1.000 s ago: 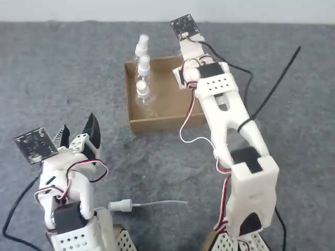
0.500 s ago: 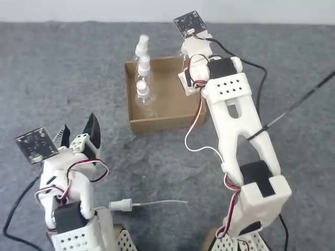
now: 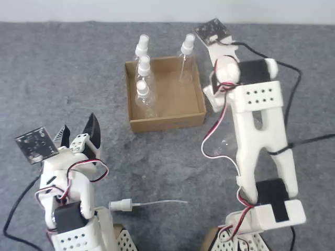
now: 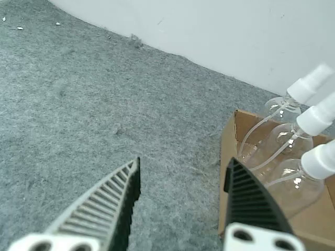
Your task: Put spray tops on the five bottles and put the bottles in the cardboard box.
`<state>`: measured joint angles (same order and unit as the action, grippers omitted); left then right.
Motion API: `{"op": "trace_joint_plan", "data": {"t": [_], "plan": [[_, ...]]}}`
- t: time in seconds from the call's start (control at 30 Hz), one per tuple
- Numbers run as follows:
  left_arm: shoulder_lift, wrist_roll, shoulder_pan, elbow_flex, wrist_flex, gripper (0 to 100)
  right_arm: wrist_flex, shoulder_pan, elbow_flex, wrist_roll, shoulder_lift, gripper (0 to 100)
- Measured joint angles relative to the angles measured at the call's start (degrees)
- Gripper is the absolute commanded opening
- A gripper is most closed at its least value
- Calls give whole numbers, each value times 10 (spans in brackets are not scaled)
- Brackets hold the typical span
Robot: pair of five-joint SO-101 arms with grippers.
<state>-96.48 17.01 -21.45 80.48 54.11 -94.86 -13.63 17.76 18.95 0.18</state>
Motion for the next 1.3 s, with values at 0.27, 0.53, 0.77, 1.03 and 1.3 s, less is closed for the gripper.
{"op": "trace_joint_plan", "data": {"t": [0.27, 0.53, 0.77, 1.03, 1.3], "plan": [[0, 0, 0, 0, 0, 246, -55, 47, 0, 167, -9, 196], [0, 0, 0, 35, -35, 246, -55, 95, -2, 310, -9, 316], [0, 0, 0, 38, -44, 246, -55, 93, -123, 417, -37, 332], [0, 0, 0, 38, -44, 246, -50, 94, -230, 568, -50, 332], [0, 0, 0, 38, -44, 246, -5, 84, -327, 650, -50, 330]]}}
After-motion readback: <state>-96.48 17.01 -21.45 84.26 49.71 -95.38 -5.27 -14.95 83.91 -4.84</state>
